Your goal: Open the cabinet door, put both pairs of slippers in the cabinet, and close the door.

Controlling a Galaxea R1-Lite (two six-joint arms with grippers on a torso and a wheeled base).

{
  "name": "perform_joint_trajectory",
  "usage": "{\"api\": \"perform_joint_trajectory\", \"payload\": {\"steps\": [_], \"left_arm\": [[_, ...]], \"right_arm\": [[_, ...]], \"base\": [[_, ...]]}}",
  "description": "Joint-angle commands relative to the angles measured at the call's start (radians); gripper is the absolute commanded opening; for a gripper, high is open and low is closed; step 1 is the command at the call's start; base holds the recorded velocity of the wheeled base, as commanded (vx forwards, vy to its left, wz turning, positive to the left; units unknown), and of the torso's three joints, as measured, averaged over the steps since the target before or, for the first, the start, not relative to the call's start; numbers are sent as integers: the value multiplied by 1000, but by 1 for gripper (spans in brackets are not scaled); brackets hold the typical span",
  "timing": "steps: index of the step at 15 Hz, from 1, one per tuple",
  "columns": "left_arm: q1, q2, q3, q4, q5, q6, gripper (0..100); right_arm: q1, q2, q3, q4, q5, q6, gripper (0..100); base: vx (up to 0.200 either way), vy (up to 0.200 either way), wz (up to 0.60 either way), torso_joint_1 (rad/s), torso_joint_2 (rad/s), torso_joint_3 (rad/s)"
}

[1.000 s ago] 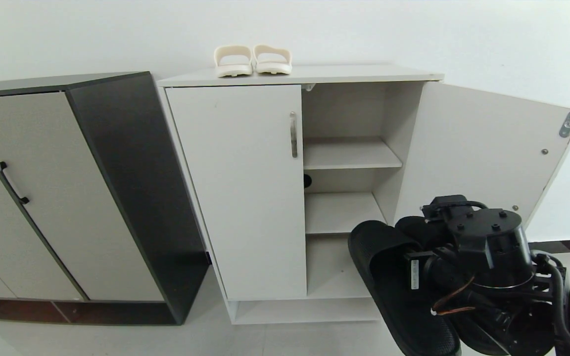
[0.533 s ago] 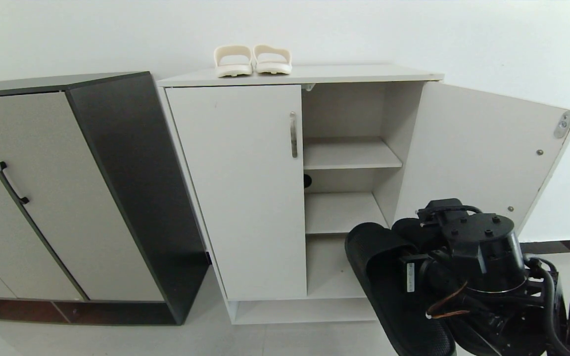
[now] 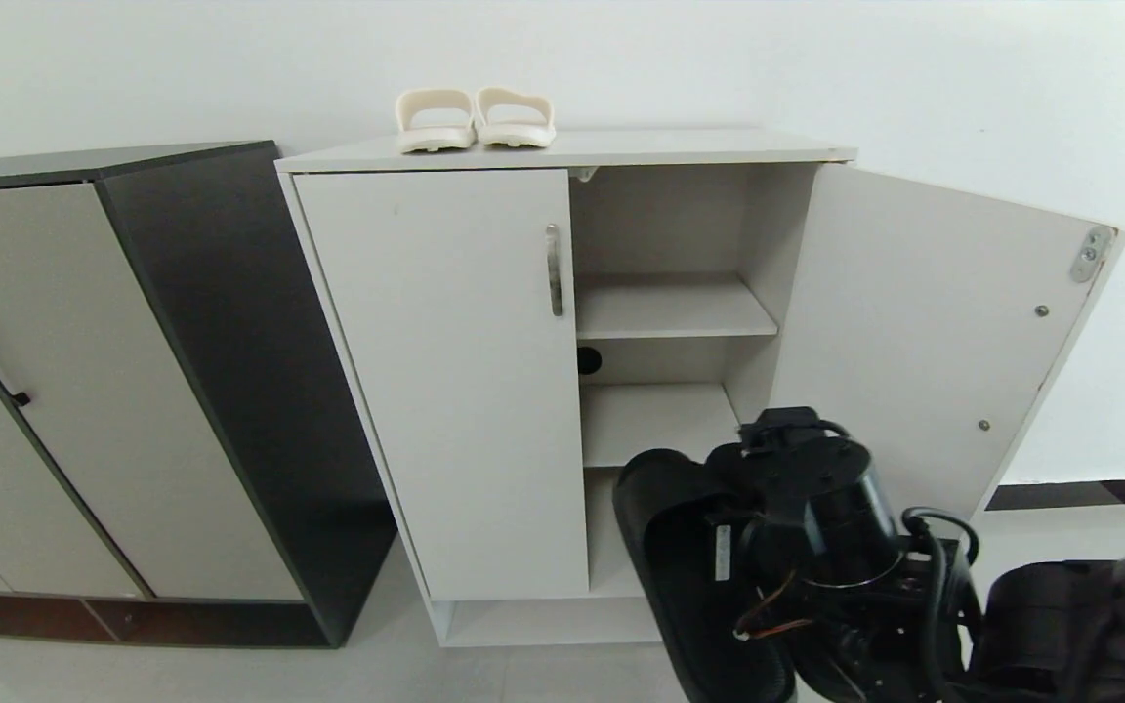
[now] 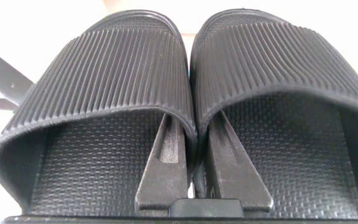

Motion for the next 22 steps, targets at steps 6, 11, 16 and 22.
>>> {"api": "perform_joint_trajectory", "payload": {"steps": [6,11,16,22], "left_arm": [[1,2,0,-1,0,1,0],[1,2,0,-1,-1,1,0],[1,2,0,1,-1,1,0],[1,2,0,-1,2,-1,0]], "right_arm": [[14,106,-70,-5,-55,10,0],[15,130,-87,-20,-106,2,0],[12,134,-14,-255,-133,-142,0],[26,101,97,-422,-184,-222,0]], "base": [[0,0,0,1,0,-21],[0,0,0,4,0,-186],[0,0,0,6,4,-198],[0,0,0,5,4,-176]]}}
